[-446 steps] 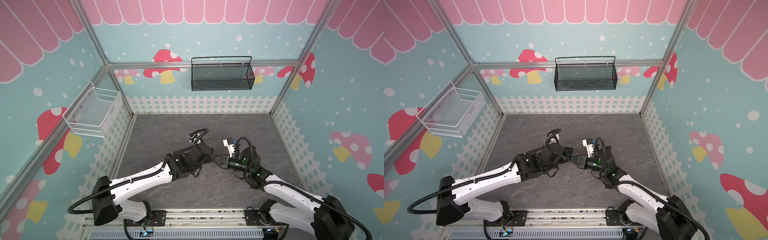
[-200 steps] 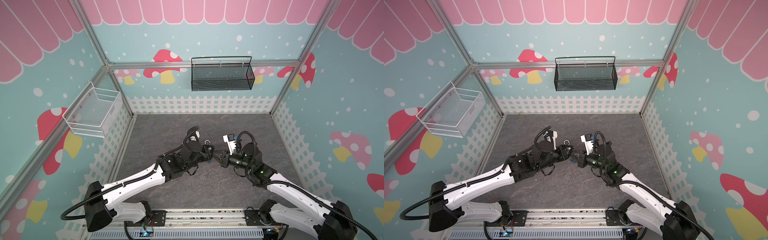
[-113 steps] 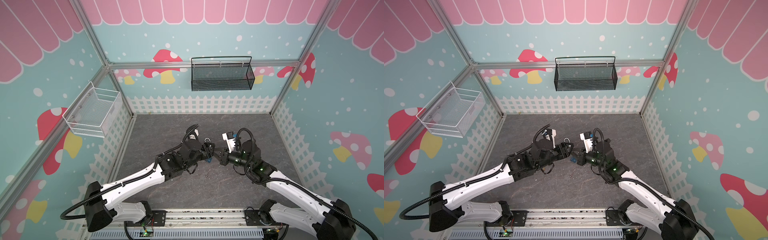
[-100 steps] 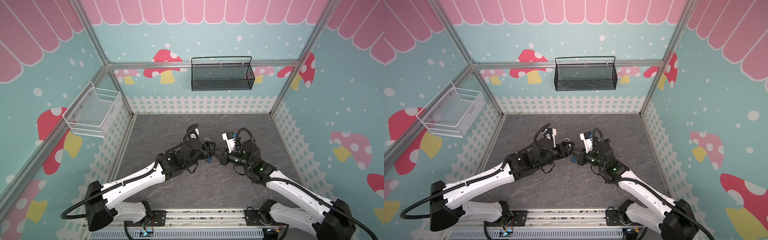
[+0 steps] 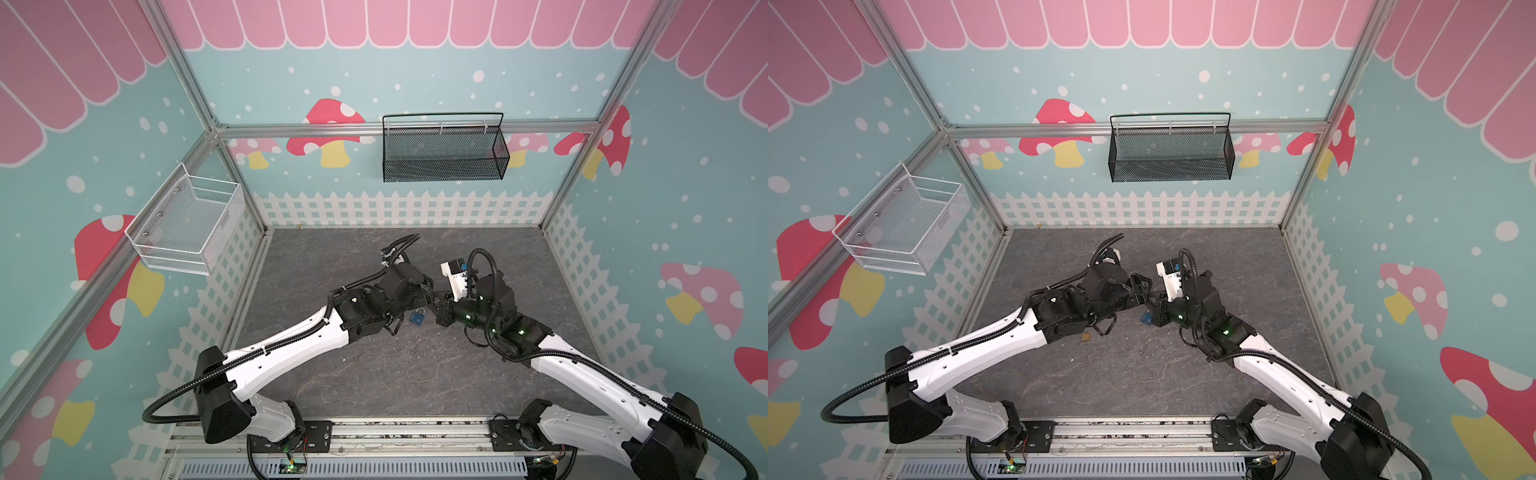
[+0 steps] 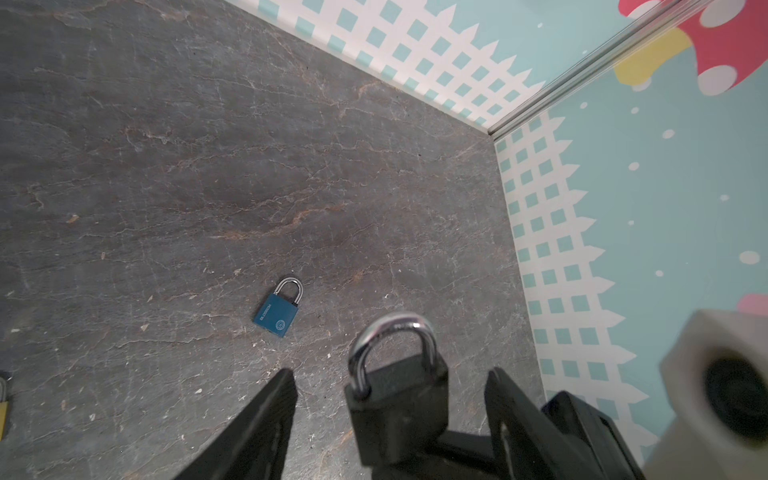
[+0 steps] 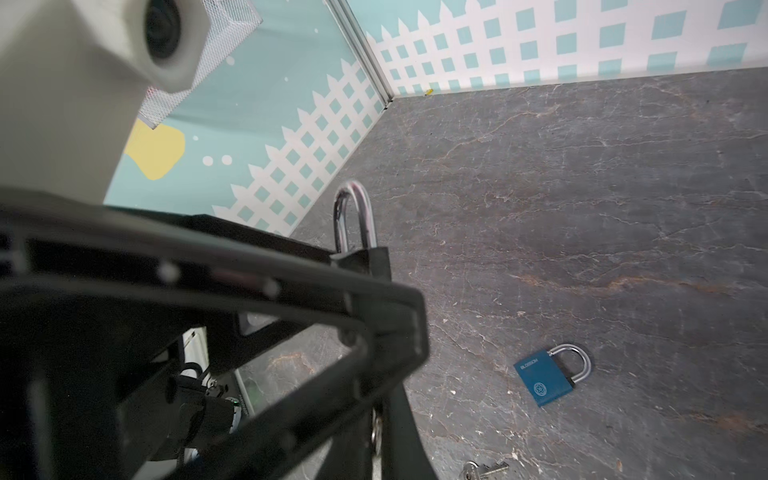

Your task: Unlock with the key

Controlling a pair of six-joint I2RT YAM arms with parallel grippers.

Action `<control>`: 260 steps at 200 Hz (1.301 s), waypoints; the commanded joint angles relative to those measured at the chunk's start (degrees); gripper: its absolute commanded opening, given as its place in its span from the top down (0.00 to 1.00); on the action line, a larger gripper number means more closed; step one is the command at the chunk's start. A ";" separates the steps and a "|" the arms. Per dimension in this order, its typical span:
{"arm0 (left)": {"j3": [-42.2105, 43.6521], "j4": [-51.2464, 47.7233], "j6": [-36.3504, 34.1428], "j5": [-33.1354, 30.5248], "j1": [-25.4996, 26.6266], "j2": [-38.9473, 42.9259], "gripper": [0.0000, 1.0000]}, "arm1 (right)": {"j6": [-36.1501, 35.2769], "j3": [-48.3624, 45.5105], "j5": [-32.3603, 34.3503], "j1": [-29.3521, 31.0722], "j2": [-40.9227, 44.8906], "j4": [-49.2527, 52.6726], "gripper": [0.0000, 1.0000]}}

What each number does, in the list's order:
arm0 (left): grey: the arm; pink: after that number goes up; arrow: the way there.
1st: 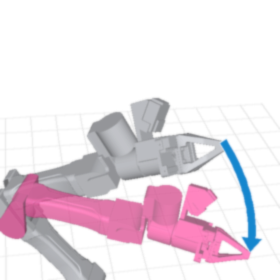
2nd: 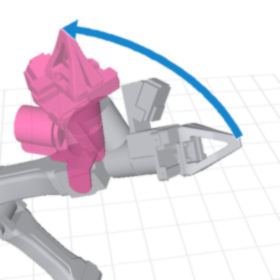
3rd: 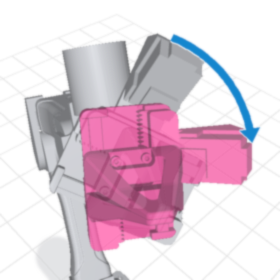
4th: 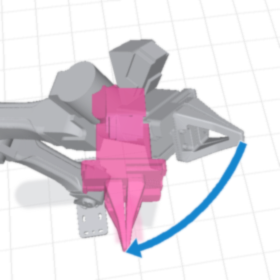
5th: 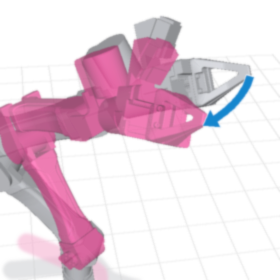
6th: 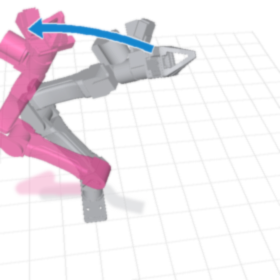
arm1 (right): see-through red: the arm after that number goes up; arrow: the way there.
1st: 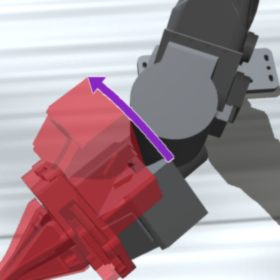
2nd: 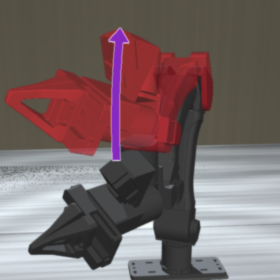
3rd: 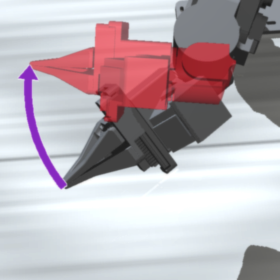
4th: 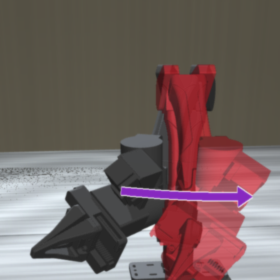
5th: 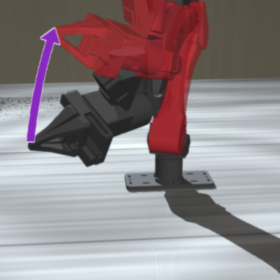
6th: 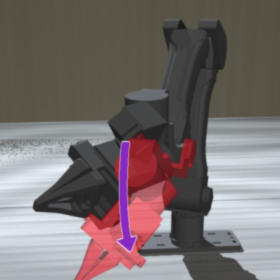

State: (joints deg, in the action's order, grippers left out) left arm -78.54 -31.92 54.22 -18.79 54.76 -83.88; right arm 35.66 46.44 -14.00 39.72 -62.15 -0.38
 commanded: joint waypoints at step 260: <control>-1.62 3.19 15.47 1.72 -3.17 -7.17 0.61 | -10.83 9.28 18.70 5.61 -6.49 12.38 1.00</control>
State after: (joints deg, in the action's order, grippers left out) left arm -80.64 -29.87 67.96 -18.52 51.77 -90.24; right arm 26.33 53.78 2.79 44.73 -68.25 11.92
